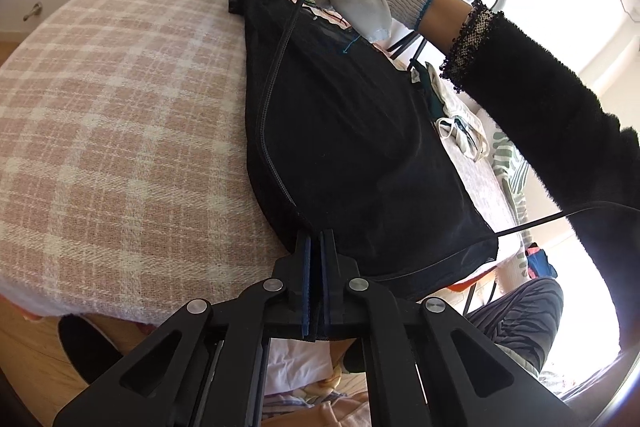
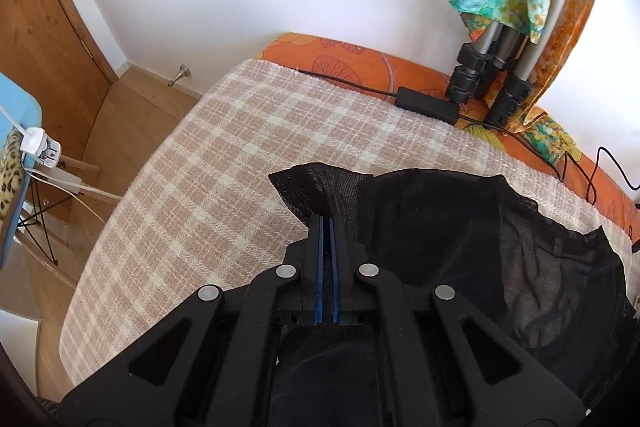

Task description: Fold small clothes

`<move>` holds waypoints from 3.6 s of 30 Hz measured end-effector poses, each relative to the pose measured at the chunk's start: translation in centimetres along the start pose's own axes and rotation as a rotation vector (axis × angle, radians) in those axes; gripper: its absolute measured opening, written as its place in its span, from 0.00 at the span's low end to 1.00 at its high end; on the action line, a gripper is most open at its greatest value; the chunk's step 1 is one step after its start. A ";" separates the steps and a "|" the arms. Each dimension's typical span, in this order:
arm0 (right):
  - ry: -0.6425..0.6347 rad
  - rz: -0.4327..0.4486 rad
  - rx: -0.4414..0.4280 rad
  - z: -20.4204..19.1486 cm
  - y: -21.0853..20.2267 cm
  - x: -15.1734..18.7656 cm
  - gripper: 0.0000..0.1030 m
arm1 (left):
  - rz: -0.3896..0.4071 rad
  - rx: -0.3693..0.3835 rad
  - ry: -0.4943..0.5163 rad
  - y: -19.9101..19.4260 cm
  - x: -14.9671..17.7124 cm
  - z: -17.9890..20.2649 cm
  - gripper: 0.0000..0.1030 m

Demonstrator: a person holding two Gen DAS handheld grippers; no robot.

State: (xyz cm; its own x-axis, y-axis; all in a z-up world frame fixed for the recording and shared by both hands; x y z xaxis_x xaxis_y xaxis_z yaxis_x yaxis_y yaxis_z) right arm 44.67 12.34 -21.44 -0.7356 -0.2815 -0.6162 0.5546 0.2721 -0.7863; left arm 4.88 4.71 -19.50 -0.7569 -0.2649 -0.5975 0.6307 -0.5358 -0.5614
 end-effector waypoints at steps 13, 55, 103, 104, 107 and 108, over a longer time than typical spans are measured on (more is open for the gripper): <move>0.098 0.065 0.090 11.1 -5.7 0.6 0.03 | -0.070 0.080 0.105 3.1 0.7 5.6 0.02; 0.373 0.183 -0.075 16.1 -29.1 22.4 0.57 | 0.096 -0.373 0.319 -0.2 -0.2 -0.1 0.58; 0.184 -0.163 -0.337 3.7 -21.8 30.5 0.47 | -0.080 -0.050 0.263 2.6 5.2 6.0 0.24; 0.182 -0.177 -0.348 3.2 -21.9 31.2 0.47 | -0.090 -0.042 0.262 2.8 5.4 6.1 0.20; 0.198 -0.208 -0.371 2.1 -22.3 33.4 0.47 | -0.111 -0.011 0.238 3.4 5.7 6.3 0.09; 0.195 -0.206 -0.367 1.8 -22.6 33.9 0.47 | -0.113 -0.003 0.226 3.5 5.7 6.3 0.08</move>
State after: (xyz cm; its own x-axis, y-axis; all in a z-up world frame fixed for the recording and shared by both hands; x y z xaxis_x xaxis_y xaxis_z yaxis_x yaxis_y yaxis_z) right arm 7.94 -5.01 -24.66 -0.8951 -0.1946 -0.4012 0.2407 0.5464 -0.8022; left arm 1.69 -3.73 -21.29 -0.7651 -0.0173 -0.6437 0.5451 -0.5497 -0.6331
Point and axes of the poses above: each gripper's, at about its wrist camera, not at the fingertips, and y roughly the way its jaws point, z to its right, x to its underside, the point moved 9 cm from there along y, roughly the way its jaws point, and after that the axes turned 9 degrees about z, right-handed, at the moved point
